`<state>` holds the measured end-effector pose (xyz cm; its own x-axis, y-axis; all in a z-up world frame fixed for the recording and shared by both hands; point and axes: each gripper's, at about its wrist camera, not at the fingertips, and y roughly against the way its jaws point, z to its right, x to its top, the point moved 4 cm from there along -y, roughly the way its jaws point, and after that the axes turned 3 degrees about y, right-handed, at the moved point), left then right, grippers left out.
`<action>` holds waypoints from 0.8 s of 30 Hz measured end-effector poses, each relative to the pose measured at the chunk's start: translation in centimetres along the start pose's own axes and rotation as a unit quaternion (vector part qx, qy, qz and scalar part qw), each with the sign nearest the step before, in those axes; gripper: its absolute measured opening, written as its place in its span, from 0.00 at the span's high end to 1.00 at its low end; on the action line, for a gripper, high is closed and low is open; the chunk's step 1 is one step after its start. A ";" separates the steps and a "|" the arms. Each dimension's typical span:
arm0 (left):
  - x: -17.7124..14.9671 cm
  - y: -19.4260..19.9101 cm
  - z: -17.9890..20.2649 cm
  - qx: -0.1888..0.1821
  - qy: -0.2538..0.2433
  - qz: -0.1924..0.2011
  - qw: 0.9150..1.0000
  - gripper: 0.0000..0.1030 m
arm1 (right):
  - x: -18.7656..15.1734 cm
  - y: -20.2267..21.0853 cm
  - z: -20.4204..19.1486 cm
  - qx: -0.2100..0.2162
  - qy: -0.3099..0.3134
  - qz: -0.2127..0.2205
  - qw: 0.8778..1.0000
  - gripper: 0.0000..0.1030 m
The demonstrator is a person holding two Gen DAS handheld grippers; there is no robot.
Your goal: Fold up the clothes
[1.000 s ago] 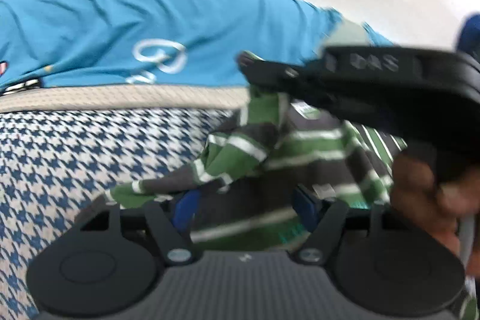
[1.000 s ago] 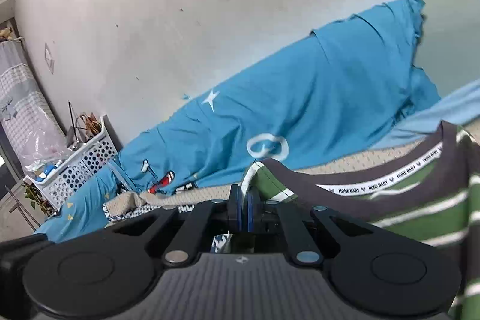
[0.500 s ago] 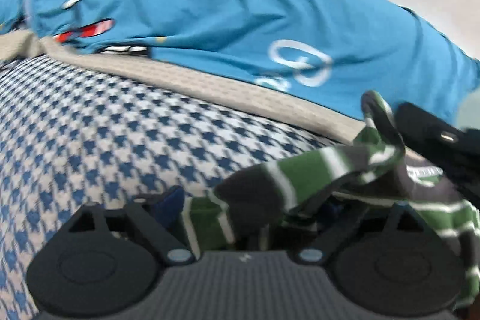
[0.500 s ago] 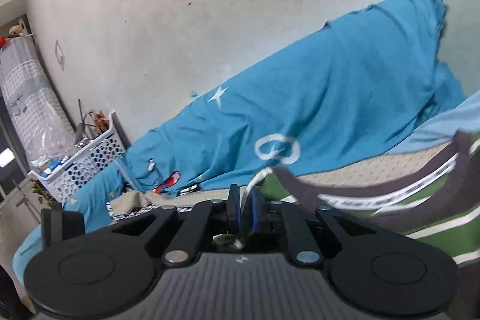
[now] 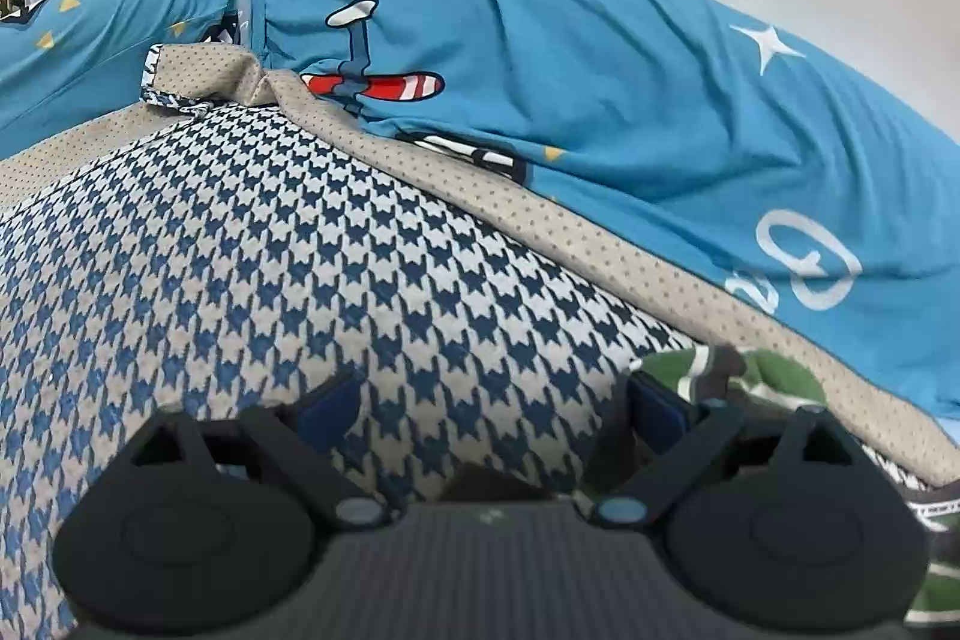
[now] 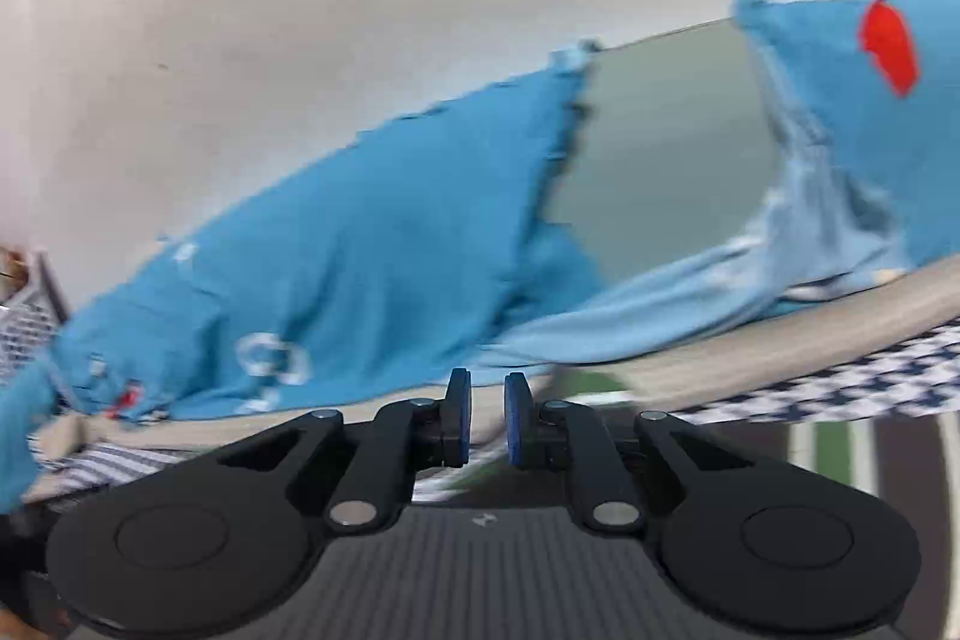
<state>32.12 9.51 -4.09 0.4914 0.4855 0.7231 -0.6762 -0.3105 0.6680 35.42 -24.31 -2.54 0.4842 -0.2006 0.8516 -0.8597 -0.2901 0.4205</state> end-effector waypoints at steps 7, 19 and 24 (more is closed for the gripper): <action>0.2 1.2 0.5 0.011 -0.017 0.030 0.999 0.07 | -0.5 0.0 3.7 -0.067 -0.007 -0.019 0.998 0.87; 2.0 2.0 -3.0 0.073 0.024 0.059 0.995 0.04 | -0.6 2.6 10.2 -0.167 -0.004 -0.044 0.985 0.76; 2.2 3.2 -3.1 0.026 0.039 0.050 0.998 0.04 | -0.4 5.2 13.0 -0.183 -0.034 -0.062 0.981 0.74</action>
<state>29.35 12.10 -0.89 0.3774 0.5122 0.7715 -0.6896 -0.4006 0.6033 32.90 -37.84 -4.78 0.5885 -0.2496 0.7690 -0.7879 0.0362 0.6147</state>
